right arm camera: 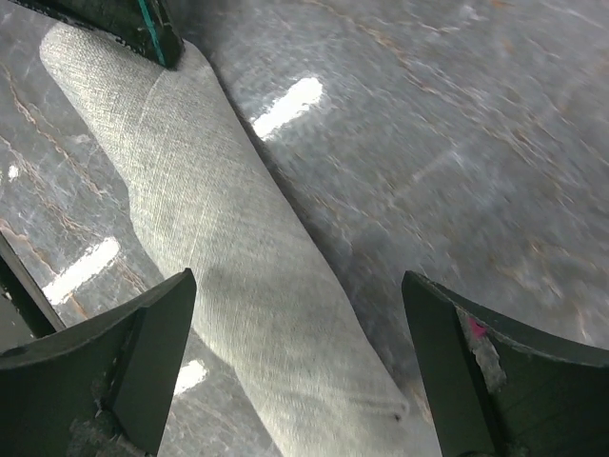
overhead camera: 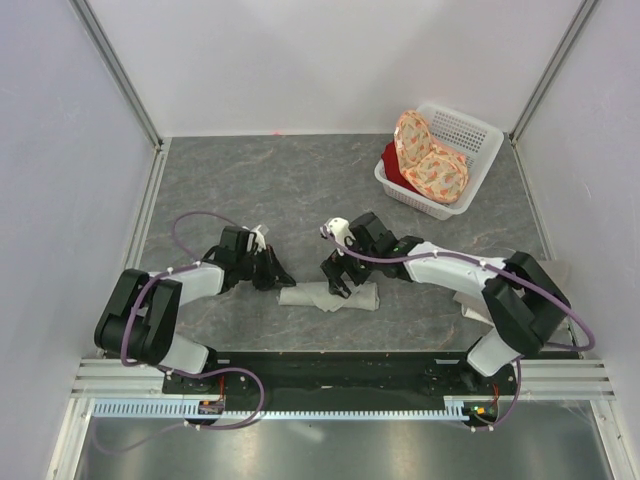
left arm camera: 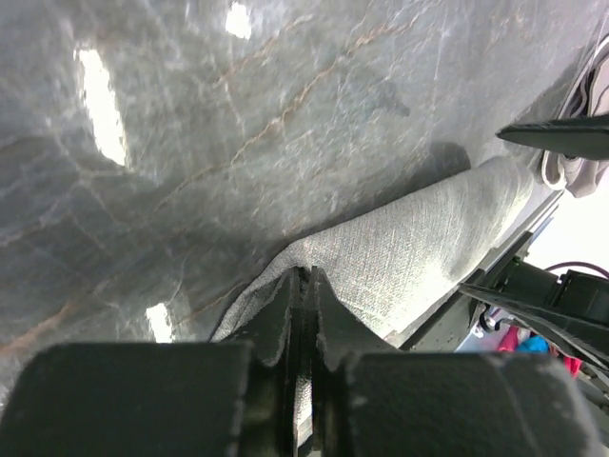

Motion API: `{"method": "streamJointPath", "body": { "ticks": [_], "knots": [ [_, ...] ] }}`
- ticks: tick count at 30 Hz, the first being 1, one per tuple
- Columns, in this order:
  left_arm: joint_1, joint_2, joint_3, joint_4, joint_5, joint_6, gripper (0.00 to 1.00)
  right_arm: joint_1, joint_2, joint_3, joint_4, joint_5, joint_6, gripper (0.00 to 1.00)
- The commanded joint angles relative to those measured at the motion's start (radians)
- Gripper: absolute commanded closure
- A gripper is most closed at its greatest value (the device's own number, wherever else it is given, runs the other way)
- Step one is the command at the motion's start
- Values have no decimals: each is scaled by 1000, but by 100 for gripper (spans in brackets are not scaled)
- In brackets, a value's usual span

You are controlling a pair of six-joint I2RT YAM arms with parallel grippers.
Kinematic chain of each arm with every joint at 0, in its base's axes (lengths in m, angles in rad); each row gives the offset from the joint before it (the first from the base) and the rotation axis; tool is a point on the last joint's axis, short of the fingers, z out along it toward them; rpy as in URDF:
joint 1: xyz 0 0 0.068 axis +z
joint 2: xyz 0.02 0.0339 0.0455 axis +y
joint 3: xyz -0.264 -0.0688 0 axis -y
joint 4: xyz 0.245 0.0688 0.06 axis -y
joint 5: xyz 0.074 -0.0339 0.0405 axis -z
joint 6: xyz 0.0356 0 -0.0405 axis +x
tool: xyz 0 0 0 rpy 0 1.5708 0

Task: Fold the napkin, place the utensils inside, and roll it up
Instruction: Roll the napkin with the utensil

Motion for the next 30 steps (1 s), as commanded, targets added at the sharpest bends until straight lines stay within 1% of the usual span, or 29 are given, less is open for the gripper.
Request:
{"method": "streamJointPath", "body": {
  "ticks": [1, 2, 3, 4, 5, 6, 8, 9, 11, 13, 14, 16, 19, 22, 26, 27, 30],
  "knots": [
    [-2, -17, 40, -20, -56, 51, 73, -3, -132, -56, 73, 96, 83, 2],
    [-2, -33, 45, -29, -77, 51, 54, -3, -148, -66, 76, 106, 100, 2],
    [-2, -46, 47, -38, -90, 52, 47, -3, -163, -73, 81, 116, 108, 2],
    [-2, -80, 50, -47, -104, 54, 41, -3, -196, -89, 85, 125, 116, 2],
    [-2, -97, 54, -81, -134, 55, 33, -5, -212, -96, 87, 132, 125, 2],
    [0, -114, 62, -95, -151, 57, 28, -5, -229, -106, 96, 139, 140, 2],
    [0, -166, 85, -153, -211, 61, 4, -9, -283, -133, 107, 164, 156, 2],
    [3, -184, 97, -178, -234, 64, 0, -17, -298, -141, 111, 172, 174, 2],
    [11, -238, 135, -253, -303, 70, 0, -32, -345, -164, 115, 196, 192, 2],
    [35, -273, 168, -294, -344, 74, 0, -61, -390, -190, 115, 211, 232, 2],
    [44, -293, 175, -311, -367, 70, 0, -72, -407, -198, 113, 248, 252, 2],
    [76, -356, 197, -353, -374, 69, 0, -119, -463, -231, 110, 285, 318, 2],
    [83, -465, 234, -400, -403, 110, 0, -198, -555, -285, 110, 342, 385, 2],
    [83, -580, 257, -413, -385, 170, 0, -261, -653, -332, 101, 414, 424, 2],
    [83, -683, 292, -469, -354, 247, 0, -273, -763, -383, 99, 535, 420, 2],
    [83, -698, 298, -483, -366, 256, 0, -275, -783, -391, 101, 590, 415, 2],
    [83, -751, 292, -500, -378, 310, 0, -273, -844, -425, 104, 664, 403, 2]
  ]
}}
